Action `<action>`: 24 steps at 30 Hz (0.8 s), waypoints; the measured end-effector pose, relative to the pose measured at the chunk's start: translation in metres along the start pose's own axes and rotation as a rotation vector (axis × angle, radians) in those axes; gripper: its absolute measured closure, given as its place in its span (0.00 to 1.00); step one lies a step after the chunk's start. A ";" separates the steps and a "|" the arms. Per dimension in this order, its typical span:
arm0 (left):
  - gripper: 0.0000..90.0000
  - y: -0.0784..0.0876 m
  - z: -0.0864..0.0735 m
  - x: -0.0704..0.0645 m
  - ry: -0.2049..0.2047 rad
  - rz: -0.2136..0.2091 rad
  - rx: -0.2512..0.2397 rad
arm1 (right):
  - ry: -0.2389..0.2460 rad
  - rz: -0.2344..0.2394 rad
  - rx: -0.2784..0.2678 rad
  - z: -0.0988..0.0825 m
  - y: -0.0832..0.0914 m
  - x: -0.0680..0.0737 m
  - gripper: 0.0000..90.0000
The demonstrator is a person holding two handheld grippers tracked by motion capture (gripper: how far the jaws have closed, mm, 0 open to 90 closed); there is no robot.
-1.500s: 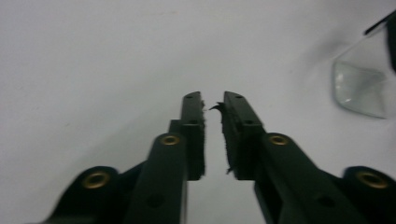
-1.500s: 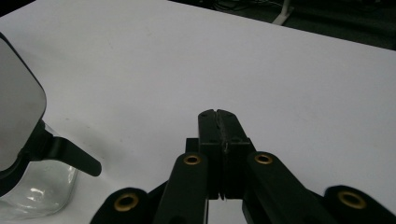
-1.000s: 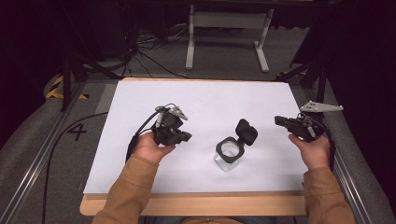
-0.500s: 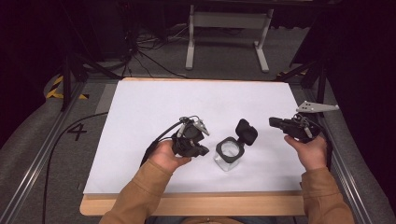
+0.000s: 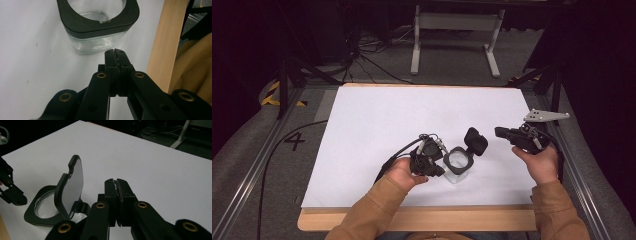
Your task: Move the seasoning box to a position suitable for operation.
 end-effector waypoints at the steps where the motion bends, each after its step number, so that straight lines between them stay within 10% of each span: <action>1: 1.00 -0.003 -0.001 0.001 0.006 -0.002 0.004 | 0.002 0.012 0.000 -0.001 -0.002 0.002 0.97; 24: 0.99 -0.013 0.012 -0.005 -0.001 -0.026 -0.087 | 0.062 0.052 -0.019 0.009 -0.008 0.024 0.97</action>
Point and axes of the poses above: each handheld gripper's, and its own axes: y roughly backward along the jaws, z roughly out of its top, x roughly to its left, the point moved 10 cm from there along -y, roughly forward along the jaws, and after that the axes turned 8 degrees about y, right-handed, at the moved point
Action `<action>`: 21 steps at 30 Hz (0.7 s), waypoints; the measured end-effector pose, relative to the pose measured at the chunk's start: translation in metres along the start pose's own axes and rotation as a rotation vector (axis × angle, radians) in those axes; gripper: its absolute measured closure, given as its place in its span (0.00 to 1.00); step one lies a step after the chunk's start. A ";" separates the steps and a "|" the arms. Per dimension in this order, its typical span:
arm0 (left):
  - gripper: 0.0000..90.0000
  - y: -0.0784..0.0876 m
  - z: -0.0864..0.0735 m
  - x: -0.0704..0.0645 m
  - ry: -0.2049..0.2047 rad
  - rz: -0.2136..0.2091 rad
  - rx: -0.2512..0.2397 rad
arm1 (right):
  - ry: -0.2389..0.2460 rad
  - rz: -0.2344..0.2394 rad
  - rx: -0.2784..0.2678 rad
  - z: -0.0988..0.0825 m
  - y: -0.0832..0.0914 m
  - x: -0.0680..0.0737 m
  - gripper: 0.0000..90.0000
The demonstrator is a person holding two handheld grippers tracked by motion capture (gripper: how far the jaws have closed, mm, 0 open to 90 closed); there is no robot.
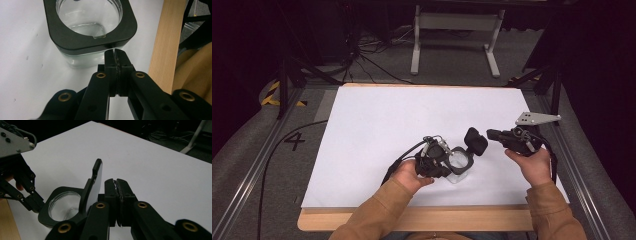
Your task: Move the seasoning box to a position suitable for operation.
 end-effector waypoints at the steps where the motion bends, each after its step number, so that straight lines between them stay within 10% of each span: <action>1: 0.99 -0.001 0.000 -0.001 -0.004 -0.004 0.003 | -0.003 0.006 -0.004 0.001 0.000 0.002 0.97; 21: 0.99 -0.002 0.000 -0.002 0.005 -0.010 0.003 | 0.013 0.052 0.004 0.007 -0.005 0.020 0.99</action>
Point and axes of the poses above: each handheld gripper's, and its own axes: y roughly backward along the jaws, z roughly out of its top, x roughly to its left, the point moved 10 cm from there along -y, roughly forward along the jaws, and after that the axes turned 8 degrees about y, right-handed, at the moved point
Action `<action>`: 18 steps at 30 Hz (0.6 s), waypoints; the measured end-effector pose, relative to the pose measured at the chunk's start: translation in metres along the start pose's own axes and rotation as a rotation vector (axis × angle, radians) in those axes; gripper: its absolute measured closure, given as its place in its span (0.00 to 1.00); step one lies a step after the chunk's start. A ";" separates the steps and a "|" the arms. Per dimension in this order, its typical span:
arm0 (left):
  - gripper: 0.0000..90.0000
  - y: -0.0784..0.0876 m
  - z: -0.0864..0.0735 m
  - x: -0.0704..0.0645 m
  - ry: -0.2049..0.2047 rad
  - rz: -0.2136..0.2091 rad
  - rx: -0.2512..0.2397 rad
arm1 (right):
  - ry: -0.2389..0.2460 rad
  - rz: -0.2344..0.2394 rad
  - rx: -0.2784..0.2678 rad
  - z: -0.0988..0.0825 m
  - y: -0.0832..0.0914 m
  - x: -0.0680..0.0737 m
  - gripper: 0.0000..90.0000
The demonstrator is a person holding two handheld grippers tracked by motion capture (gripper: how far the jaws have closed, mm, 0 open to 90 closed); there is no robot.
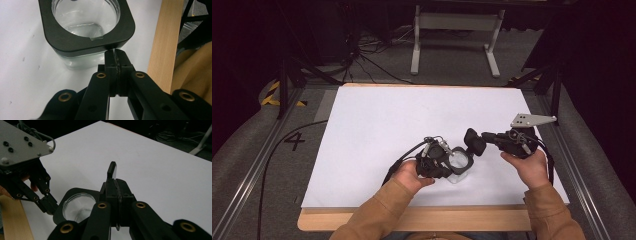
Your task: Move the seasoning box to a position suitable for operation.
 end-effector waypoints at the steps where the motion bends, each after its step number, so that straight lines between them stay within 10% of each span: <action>1: 0.99 0.000 0.000 0.000 0.000 0.000 0.000 | 0.005 0.007 0.003 0.000 -0.001 0.002 0.99; 18: 0.99 -0.001 -0.002 -0.002 -0.002 -0.020 0.023 | 0.122 0.128 0.114 -0.006 -0.033 0.049 0.99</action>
Point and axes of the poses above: each handheld gripper's, and its own axes: y roughly backward along the jaws, z roughly out of its top, x roughly to its left, the point moved 10 cm from there along -y, roughly forward along the jaws, and after that the axes turned 8 degrees about y, right-handed, at the moved point
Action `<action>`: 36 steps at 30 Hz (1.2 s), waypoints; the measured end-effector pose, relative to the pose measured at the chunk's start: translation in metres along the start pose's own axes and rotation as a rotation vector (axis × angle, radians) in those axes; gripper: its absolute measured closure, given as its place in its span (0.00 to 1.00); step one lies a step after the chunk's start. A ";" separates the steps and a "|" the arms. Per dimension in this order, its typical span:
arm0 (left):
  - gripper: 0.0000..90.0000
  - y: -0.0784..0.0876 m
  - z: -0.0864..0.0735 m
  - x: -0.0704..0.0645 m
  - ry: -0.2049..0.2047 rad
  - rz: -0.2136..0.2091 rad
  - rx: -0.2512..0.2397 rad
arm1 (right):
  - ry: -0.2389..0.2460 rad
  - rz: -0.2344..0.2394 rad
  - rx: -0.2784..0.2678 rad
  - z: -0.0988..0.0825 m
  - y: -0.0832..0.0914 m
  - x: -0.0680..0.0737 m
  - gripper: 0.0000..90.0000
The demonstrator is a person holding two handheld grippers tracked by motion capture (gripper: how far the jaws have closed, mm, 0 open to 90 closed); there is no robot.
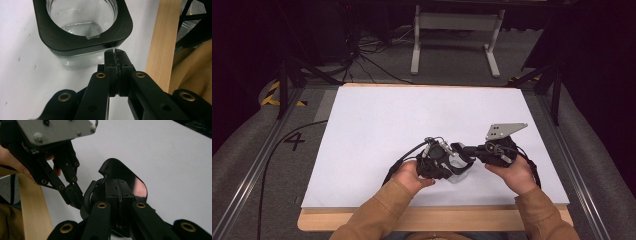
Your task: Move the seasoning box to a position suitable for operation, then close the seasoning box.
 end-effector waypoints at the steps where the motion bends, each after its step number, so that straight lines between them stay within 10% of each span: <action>1: 0.99 0.000 0.000 0.000 0.000 -0.001 0.001 | 0.003 0.007 0.012 -0.001 -0.003 0.002 0.99; 11: 0.99 0.001 0.000 0.001 -0.001 -0.003 -0.005 | 0.008 0.054 0.107 -0.015 -0.023 0.011 0.98; 21: 0.99 0.009 0.000 0.003 0.009 0.001 -0.021 | 0.018 0.027 0.072 -0.010 -0.018 0.008 0.98; 36: 0.95 0.082 0.009 0.042 0.081 0.088 -0.259 | -0.112 -0.049 0.050 -0.032 0.029 -0.035 0.99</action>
Point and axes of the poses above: each handheld gripper's, and its own axes: y roughly backward along the jaws, z roughly out of its top, x roughly to its left, the point moved 10 cm from there along -y, roughly forward along the jaws, and after that the axes turned 8 degrees about y, right-handed, at the moved point
